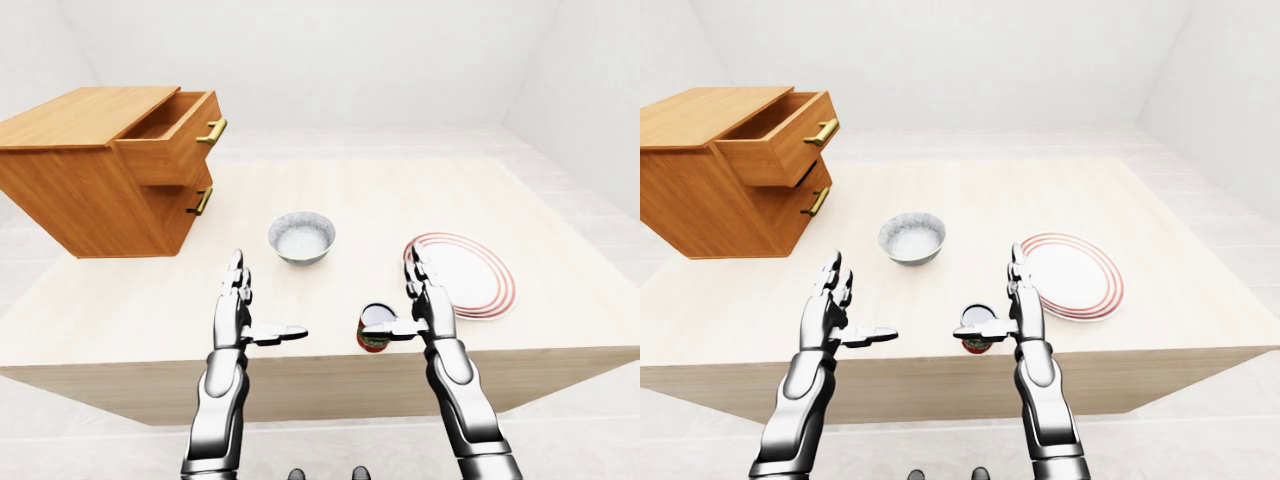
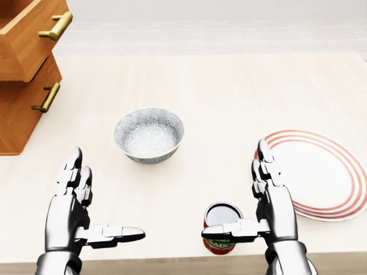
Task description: Put the bowl on the plate.
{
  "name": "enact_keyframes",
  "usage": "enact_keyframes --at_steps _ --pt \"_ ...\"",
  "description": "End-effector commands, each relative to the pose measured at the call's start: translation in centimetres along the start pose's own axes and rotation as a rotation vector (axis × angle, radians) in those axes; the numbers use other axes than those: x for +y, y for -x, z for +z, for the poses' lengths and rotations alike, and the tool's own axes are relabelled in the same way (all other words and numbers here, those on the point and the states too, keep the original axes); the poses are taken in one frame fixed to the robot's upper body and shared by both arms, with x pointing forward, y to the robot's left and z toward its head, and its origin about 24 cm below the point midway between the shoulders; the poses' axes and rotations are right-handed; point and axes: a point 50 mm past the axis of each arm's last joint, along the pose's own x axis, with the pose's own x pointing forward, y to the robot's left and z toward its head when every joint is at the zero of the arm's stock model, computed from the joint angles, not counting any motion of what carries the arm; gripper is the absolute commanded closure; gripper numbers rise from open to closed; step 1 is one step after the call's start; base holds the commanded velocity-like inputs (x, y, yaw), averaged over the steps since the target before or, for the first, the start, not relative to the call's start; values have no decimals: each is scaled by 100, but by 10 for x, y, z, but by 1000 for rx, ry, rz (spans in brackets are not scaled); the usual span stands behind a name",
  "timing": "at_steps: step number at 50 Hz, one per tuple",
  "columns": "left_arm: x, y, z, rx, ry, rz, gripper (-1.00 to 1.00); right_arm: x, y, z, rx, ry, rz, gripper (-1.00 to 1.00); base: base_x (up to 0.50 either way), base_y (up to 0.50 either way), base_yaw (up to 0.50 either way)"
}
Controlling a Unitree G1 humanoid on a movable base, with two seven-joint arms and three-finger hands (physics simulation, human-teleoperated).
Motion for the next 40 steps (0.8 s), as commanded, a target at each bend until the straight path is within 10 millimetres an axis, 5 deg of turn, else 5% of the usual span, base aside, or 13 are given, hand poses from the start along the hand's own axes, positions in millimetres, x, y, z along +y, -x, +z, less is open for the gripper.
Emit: enact_keyframes --at_steps 1,22,40 --pt "3 0 0 -3 -48 -71 -100 -10 0 -3 25 5 -18 -100 0 0 0" --pt "7 25 19 -71 -81 -95 -100 -14 21 29 -63 27 5 -100 0 -1 0" --pt "15 22 19 -63 -59 -88 -100 -21 27 46 -132 33 9 -100 0 -47 0"
